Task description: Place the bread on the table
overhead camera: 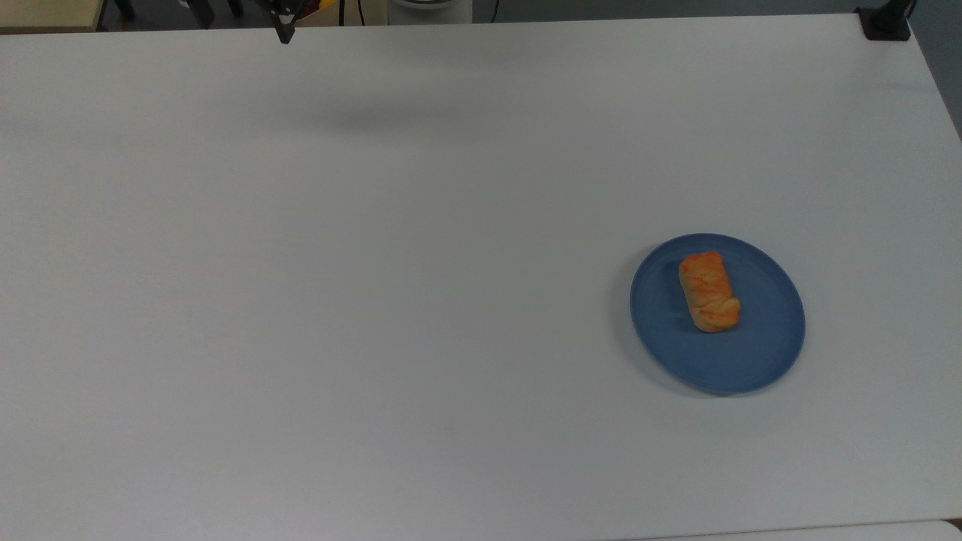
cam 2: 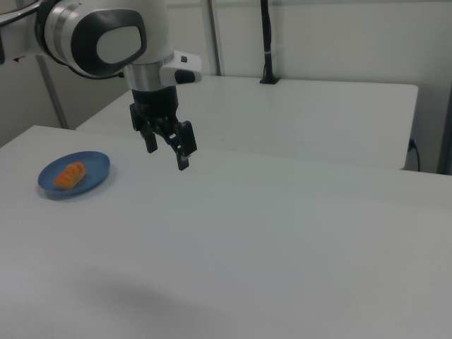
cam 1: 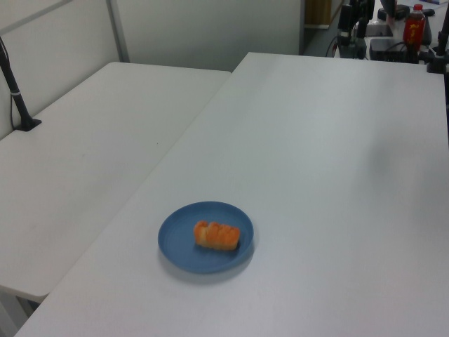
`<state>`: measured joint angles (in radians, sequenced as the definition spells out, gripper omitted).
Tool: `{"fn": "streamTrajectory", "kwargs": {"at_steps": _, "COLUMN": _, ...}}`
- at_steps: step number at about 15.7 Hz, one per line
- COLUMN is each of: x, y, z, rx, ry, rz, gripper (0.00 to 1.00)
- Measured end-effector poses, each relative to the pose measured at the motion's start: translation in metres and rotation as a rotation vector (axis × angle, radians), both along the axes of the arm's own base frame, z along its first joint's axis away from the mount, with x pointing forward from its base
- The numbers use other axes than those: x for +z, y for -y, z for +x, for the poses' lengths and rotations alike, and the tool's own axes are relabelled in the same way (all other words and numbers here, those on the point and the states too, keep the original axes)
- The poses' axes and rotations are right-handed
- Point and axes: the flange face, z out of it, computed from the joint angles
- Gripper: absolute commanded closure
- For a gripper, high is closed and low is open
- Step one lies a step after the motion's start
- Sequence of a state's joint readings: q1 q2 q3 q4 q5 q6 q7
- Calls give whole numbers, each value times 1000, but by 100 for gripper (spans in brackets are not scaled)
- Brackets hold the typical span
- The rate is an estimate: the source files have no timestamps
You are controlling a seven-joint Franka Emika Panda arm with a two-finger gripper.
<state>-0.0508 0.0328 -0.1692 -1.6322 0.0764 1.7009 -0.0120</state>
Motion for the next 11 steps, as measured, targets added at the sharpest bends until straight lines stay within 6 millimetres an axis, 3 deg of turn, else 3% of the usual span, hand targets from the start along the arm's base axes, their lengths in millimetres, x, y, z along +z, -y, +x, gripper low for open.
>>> {"fn": "streamTrajectory", "kwargs": {"at_steps": 3, "x": -1, "y": -5, "z": 2, "rx": 9, "ry": -2, "rz": 0, "gripper": 0}}
{"fn": "streamTrajectory", "kwargs": {"at_steps": 5, "x": 2, "y": -21, "z": 8, "rx": 34, "ry": 8, "rz": 8, "gripper": 0}}
{"fn": "streamTrajectory", "kwargs": {"at_steps": 8, "x": 14, "y": -80, "z": 25, "rx": 23, "ry": 32, "rz": 32, "gripper": 0}}
{"fn": "streamTrajectory", "kwargs": {"at_steps": 11, "x": 14, "y": -158, "z": 52, "rx": -29, "ry": 60, "rz": 36, "gripper": 0}}
